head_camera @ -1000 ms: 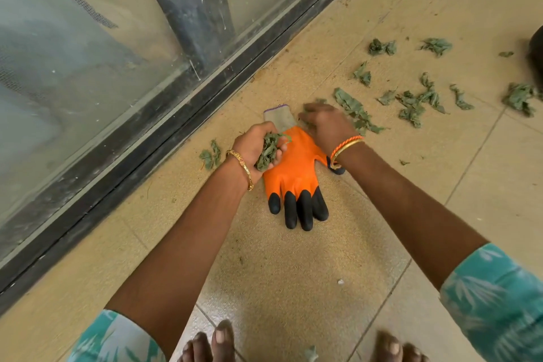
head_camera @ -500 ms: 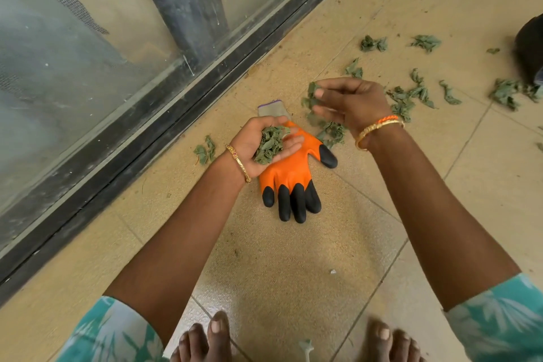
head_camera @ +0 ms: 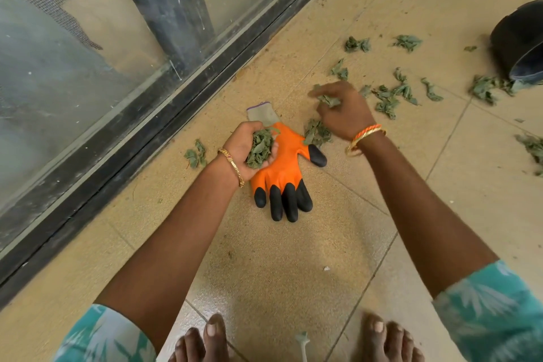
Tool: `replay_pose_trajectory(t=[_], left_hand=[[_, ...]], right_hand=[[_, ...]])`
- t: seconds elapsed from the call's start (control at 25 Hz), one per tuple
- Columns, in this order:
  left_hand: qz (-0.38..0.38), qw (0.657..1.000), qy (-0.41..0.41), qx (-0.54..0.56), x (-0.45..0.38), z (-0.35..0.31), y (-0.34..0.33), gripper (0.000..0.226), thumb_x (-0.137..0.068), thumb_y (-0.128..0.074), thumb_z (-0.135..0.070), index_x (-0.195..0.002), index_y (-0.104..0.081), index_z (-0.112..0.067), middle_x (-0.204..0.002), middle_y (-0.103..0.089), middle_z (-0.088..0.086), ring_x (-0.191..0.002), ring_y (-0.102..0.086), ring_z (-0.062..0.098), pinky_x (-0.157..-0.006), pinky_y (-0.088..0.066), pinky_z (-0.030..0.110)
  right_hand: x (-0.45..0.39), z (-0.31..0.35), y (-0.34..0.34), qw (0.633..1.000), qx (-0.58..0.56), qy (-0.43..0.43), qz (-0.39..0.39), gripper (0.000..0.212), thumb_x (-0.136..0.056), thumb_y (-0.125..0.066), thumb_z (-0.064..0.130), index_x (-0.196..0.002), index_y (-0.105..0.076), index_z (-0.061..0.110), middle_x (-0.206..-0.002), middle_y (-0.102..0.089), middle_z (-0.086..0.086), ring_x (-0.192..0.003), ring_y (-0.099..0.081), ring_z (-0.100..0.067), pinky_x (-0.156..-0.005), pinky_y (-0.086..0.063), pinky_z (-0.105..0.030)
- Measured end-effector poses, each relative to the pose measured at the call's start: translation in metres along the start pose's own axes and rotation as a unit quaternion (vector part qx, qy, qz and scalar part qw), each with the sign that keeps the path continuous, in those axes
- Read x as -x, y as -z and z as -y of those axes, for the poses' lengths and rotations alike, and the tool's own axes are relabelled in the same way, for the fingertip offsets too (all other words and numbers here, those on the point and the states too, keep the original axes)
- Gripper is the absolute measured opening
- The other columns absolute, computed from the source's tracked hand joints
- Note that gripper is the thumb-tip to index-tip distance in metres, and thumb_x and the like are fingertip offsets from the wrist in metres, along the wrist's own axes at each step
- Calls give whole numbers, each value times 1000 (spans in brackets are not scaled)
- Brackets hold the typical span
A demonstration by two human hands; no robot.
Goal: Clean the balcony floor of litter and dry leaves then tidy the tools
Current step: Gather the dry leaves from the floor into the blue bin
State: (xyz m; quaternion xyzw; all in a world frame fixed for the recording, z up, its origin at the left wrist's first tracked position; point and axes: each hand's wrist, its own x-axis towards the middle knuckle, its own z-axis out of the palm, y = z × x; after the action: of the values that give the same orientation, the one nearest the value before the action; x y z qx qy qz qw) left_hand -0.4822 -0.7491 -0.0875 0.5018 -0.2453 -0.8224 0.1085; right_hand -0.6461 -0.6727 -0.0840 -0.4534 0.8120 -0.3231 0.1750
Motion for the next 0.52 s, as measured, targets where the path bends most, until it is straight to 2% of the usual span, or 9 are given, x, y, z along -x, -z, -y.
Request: replay_pose_trajectory(t=[0.04, 0.12, 0.2, 0.28, 0.36, 0.44, 0.52], left_hand=[[-7, 1000, -1, -2, -1, -1, 3, 27, -96, -38, -23, -75, -50, -10, -62, -51, 3, -47, -50, 11, -43, -44, 18], [-17, 1000, -3, 0, -1, -2, 6, 28, -93, -39, -24, -70, -49, -12, -58, -49, 1, -45, -47, 11, -43, -41, 18], [-25, 1000, -5, -8, 0, -4, 8, 28, -92, -39, -24, -68, -49, -14, -57, -48, 0, -44, -47, 11, -43, -40, 18], [-31, 999, -9, -32, -1, -4, 9, 27, -92, -39, -25, -68, -49, -15, -58, -49, -1, -44, -47, 10, -44, -39, 19], [-30, 998, -9, -52, -2, -2, 9, 28, -92, -39, -26, -68, -50, -17, -59, -50, -3, -44, -49, 10, -47, -39, 21], [-23, 997, -8, -68, -1, 0, 6, 28, -91, -39, -26, -67, -51, -18, -59, -51, -4, -46, -50, 10, -52, -39, 22], [-12, 998, -6, -59, 0, 0, 2, 28, -91, -40, -25, -67, -51, -17, -61, -52, -3, -51, -52, 11, -58, -41, 25]], right_hand=[[-14, -11, 4, 999, 39, -18, 26, 36, -86, -59, 14, -122, -59, 13, -128, -50, -14, -121, -44, -27, -99, -37, -32], [-33, -29, 7, 982, 128, -52, 128, 56, -83, -64, 27, -135, -47, 16, -143, -35, -17, -133, -32, -34, -108, -32, -43], [-37, -37, 3, 962, 173, -57, 203, 62, -83, -64, 33, -139, -42, 17, -149, -26, -15, -136, -29, -33, -109, -32, -42], [-32, -36, 1, 966, 153, -12, 208, 49, -89, -59, 25, -135, -49, 12, -146, -32, -15, -131, -35, -31, -105, -34, -35], [-22, -33, 4, 969, 130, 24, 208, 39, -89, -52, 9, -128, -55, 6, -137, -42, -16, -126, -40, -29, -101, -34, -32], [-13, -40, 8, 967, 143, 39, 208, 44, -82, -51, -3, -125, -57, 3, -133, -46, -17, -124, -42, -31, -101, -37, -36], [-5, -52, 9, 969, 181, 61, 158, 42, -78, -54, -7, -119, -61, 1, -125, -53, -21, -117, -48, -34, -96, -41, -37]])
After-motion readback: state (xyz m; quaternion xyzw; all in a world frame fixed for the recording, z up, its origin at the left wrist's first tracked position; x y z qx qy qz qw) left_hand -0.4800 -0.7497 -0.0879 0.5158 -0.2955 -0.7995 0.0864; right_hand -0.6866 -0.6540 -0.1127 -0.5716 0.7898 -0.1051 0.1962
